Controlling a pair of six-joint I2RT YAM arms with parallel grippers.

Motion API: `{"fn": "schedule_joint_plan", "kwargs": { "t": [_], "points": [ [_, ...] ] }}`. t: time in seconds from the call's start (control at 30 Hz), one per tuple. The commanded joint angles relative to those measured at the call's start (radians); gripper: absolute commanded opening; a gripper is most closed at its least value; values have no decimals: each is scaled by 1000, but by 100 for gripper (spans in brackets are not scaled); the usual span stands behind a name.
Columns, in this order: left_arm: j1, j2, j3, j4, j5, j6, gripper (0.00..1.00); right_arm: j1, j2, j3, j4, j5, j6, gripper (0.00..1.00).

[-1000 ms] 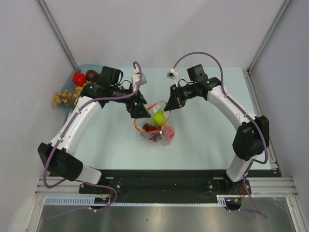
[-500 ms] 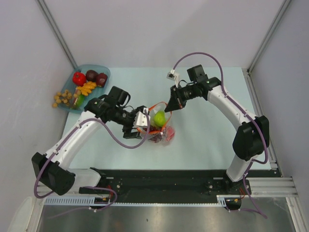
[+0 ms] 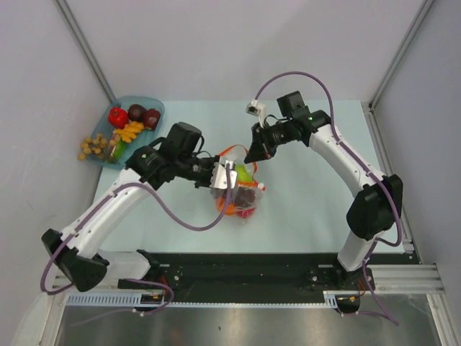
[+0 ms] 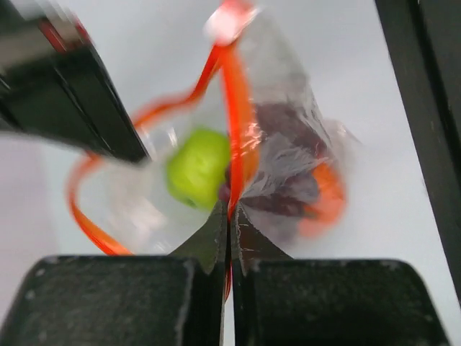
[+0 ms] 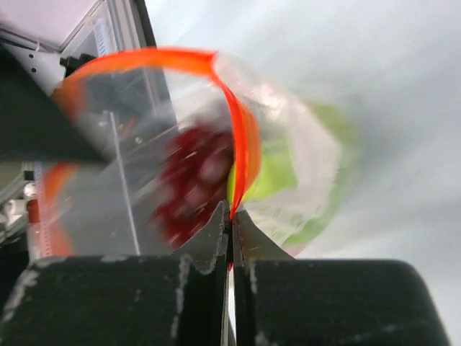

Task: Place the food in the zip-top bag and seal the zipper
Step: Adjust the zipper food storage bag at the center of the board.

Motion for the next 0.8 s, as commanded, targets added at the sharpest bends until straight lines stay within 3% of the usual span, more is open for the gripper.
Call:
{"fn": "schedule_joint_plan", "kwargs": {
  "t": [0.0,0.07,0.2,0.33,0.37,0.4,0.5,0.57,0.6,0.7,0.77],
  "points": [
    [-81,-73,134,66,125,-184,0,34,-36,114,-4,36,-23,0],
    [-81,-73,69,79,102,-198,0,36,-33,96,-3,68,-43,0],
    [-80,-127,-246,246,-5,-238,0,39,-27,45,33,123,-56,0],
    [-80,-147,-313,259,-34,-268,12,50,1,55,4,142,-95,0],
    [-80,-148,-293,244,-15,-284,17,54,6,56,-4,142,-102,0],
    [-80,-153,-244,216,-4,-319,28,59,7,55,-10,145,-115,0],
    [-46,-188,-154,240,38,-458,42,62,6,59,-13,149,-124,0],
    [78,-225,-132,302,132,-561,54,62,7,56,-15,151,-127,0],
    [130,-233,-120,384,156,-680,67,62,7,55,-15,156,-129,0],
    [308,-214,-86,505,171,-864,85,62,7,44,-13,159,-130,0],
    [423,-176,-78,584,118,-943,91,61,10,41,-15,159,-130,0]
  ]
}}
